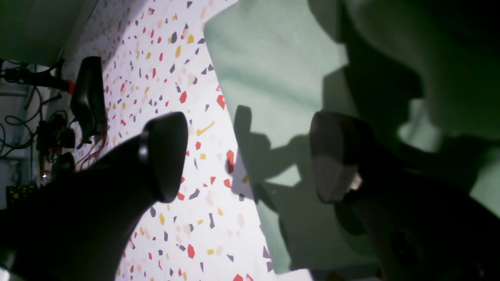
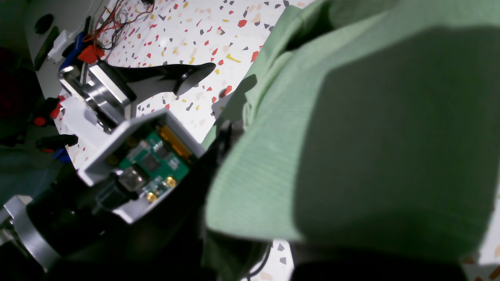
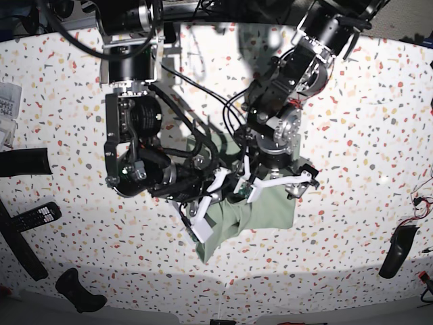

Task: Fold the T-shirt properly
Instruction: 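Fold the lifted end over toward the left gripper's folded end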

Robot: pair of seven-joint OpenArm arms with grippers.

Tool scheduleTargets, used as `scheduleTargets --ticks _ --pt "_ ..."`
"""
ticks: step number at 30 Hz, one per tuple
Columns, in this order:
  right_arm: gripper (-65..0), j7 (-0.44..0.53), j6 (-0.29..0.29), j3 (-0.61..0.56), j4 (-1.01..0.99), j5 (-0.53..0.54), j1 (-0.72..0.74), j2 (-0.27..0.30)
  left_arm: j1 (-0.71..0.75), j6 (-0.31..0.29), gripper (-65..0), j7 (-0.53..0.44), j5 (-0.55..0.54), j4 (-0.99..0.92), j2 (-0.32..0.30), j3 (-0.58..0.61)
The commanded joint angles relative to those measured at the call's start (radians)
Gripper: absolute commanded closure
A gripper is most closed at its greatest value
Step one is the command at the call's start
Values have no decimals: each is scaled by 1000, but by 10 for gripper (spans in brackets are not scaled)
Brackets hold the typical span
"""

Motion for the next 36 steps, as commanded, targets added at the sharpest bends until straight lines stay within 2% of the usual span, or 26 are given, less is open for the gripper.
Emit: scheduleTargets --ticks 1,7,10,14,17,22,25,29,34,36 --pt "0 26 9 -1 18 29 25 -5 -23 12 -451 -12 18 21 7 0" --pt "0 30 9 -1 18 30 25 -5 -27 13 -451 -12 62 21 -21 0" --pt "0 40 9 -2 18 40 25 -5 -39 19 -451 -8 62 21 -74 0" --pt "0 40 9 -2 18 63 25 -6 -71 74 -451 47 58 21 -154 0" --pt "0 40 9 -2 18 63 24 -6 -100 91 -451 78 58 21 -211 0" --pt "0 39 9 -2 18 58 22 -6 -141 139 -451 121 58 22 -274 0" --pt "0 39 9 -3 18 59 16 -6 -166 171 -451 161 58 22 -300 0" --pt "0 35 9 -12 18 56 5 -11 -196 254 -451 224 58 23 -324 0" --pt "0 54 9 -65 17 47 -14 -11 -199 262 -451 246 57 23 -327 0" --pt "0 82 9 -87 17 2 -26 -11 -198 262 -451 251 57 23 -327 0"
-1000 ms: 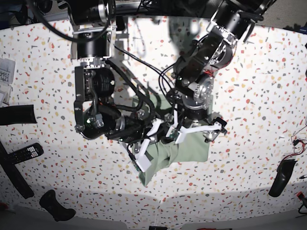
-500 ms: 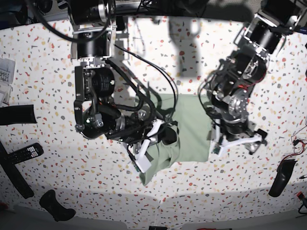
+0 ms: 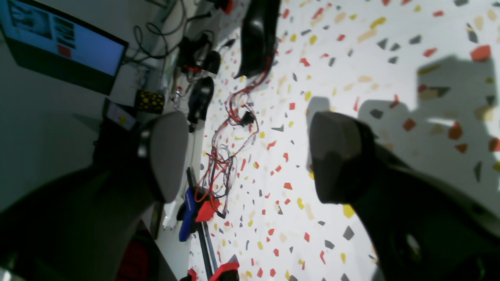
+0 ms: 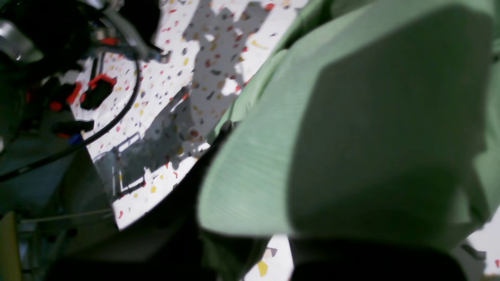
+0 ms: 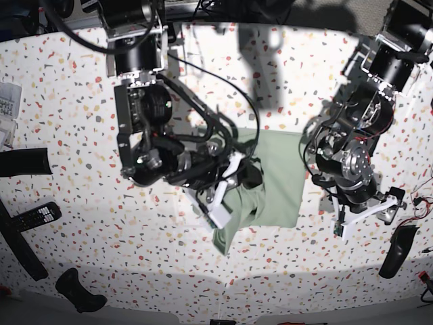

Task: Fold the T-shirt properly
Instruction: 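Fold the lifted end over toward the left gripper's folded end, then lower the folded bundle and smooth its edges with both grippers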

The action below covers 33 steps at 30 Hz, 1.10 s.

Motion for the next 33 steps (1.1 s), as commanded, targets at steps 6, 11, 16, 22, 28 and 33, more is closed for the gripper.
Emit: scheduleTargets --ticks 6,11,16,22,28,33 --pt "-104 74 9 -34 15 -85 -16 -8 -27 8 -451 5 27 20 -8 -6" --pt "-227 61 9 -50 15 -16 -30 -42 -27 8 -451 5 28 20 -8 -6" --pt "-227 55 9 -94 15 44 -30 -80 -27 -2 -451 5 28 20 -8 -6" --pt "-227 77 9 -96 16 8 -24 -84 -27 -21 -451 5 28 20 -8 -6" --pt "-227 328 9 -66 14 -285 -8 -58 -27 -65 -451 31 -27 32 -8 -6" --pt "-227 393 6 -34 -48 -293 78 -8 0 -204 -451 23 -235 148 -8 -5"
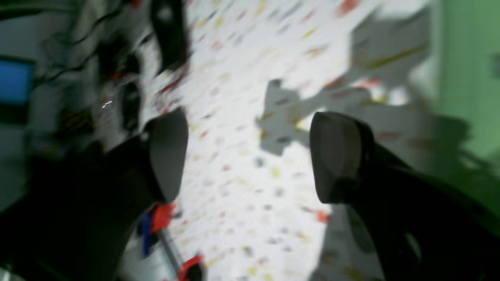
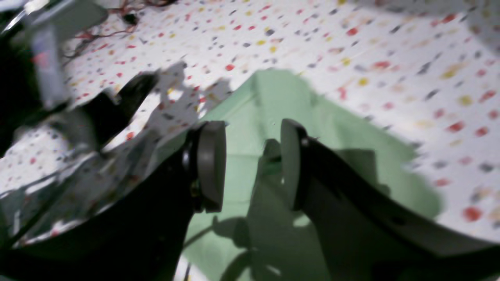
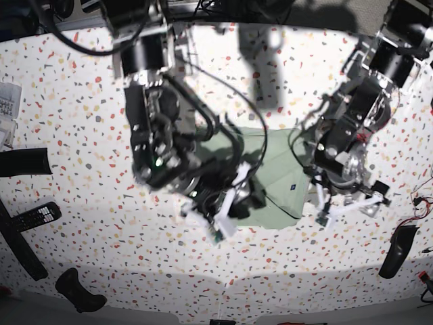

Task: Fold the T-shirt properly
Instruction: 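Lower the folded bundle and smooth its edges with both grippers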

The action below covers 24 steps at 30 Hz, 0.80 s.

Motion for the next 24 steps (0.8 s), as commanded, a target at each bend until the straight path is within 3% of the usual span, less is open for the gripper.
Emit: scheduleTargets --ticks 1,3,7,10,12,15,19,22,24 --pt "-227 32 5 6 -18 11 46 5 -22 11 -450 -14 -14 44 -8 -7" --pt "-227 56 -5 19 -110 11 99 24 -11 22 -450 -32 -103 93 -7 -7" --pt "-227 106 -9 48 -360 19 214 36 44 21 -450 -51 -130 165 38 -7" --pt "-227 146 -8 51 -552 48 293 20 129 21 -451 -53 -137 188 113 -7" --pt "-227 184 -8 51 -646 5 330 3 196 21 -450 -82 -137 188 169 -7" --pt "-227 220 -8 51 -697 -53 351 -4 280 23 -450 -186 -138 189 230 -7" --pt "-227 245 -9 51 -697 -108 351 14 335 18 -450 -221 -211 193 273 -7" --pt "-227 246 -9 51 -697 -166 347 36 362 -35 -450 -347 -233 192 265 -7" --pt "-227 225 -8 48 -697 -174 328 48 359 -82 -451 -374 -224 176 254 -7"
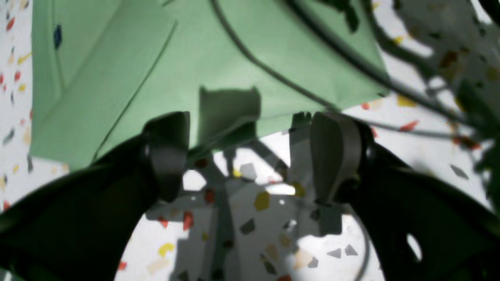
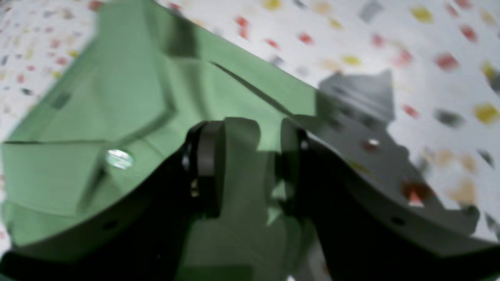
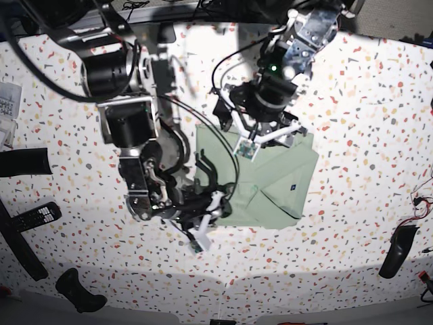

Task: Fold the T-shirt properly
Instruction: 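Lower the folded bundle and smooth its edges with both grippers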

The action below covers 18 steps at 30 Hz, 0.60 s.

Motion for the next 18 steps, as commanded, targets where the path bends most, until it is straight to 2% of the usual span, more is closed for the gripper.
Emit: scheduleTargets --ticks 1,6,9,12,18 --pt "-227 -5 9 -3 16 17 11 -1 -23 -7 -451 -19 32 -2 -6 -1" --pt "-227 -23 28 -3 24 71 -100 -2 -38 -3 -450 -6 100 -91 -66 -1" --pt "-227 -56 28 -3 78 107 -177 2 -37 27 -451 8 135 -107 -121 -1" --pt "-227 -93 28 -3 192 151 -274 16 -37 79 -451 26 167 -108 -183 -1" --pt "-227 -191 28 -3 499 286 -480 62 -41 105 -450 34 185 -108 -281 -1"
